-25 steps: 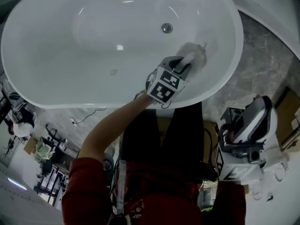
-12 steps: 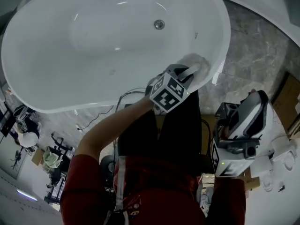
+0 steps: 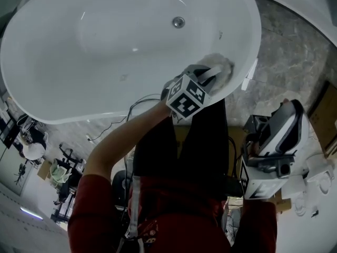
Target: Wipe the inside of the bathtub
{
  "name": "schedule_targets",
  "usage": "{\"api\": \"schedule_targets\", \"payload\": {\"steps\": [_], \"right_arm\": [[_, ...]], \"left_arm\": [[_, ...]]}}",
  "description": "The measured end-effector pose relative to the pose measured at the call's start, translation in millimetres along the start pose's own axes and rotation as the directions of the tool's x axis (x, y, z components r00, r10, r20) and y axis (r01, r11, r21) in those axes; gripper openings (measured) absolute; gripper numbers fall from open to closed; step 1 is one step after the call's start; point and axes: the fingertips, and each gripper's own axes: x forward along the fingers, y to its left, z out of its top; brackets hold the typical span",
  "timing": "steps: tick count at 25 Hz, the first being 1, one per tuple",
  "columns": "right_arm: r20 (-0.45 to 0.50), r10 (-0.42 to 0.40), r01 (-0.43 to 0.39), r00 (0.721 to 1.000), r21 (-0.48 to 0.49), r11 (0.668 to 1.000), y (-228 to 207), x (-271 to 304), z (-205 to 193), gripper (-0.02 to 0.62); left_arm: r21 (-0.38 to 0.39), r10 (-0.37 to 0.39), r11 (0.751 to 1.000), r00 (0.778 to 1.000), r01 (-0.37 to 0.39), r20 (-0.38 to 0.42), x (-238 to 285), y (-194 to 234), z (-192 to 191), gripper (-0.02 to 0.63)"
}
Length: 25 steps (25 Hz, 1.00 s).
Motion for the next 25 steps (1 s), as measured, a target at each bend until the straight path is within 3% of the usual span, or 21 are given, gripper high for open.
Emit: {"api": "schedule_targets", "payload": {"steps": [17, 25], "right_arm": [[-0.075, 0.131, -0.125, 0.989, 0.078, 0.989, 14.5, 36.4, -126.6, 0.011], [-0.109, 0.211, -0.200, 0.971, 0.101, 0.974, 31.2, 28.6, -170.4, 0.011]], "left_arm": [[-0.112, 0.145, 0.983, 0.989, -0.148, -0.026, 97.0, 112.0, -53.9, 0.098], [-0.159, 0.250, 0.954, 0.967, -0.255, -0.051, 145.6, 174.2, -91.3, 0.098]]}}
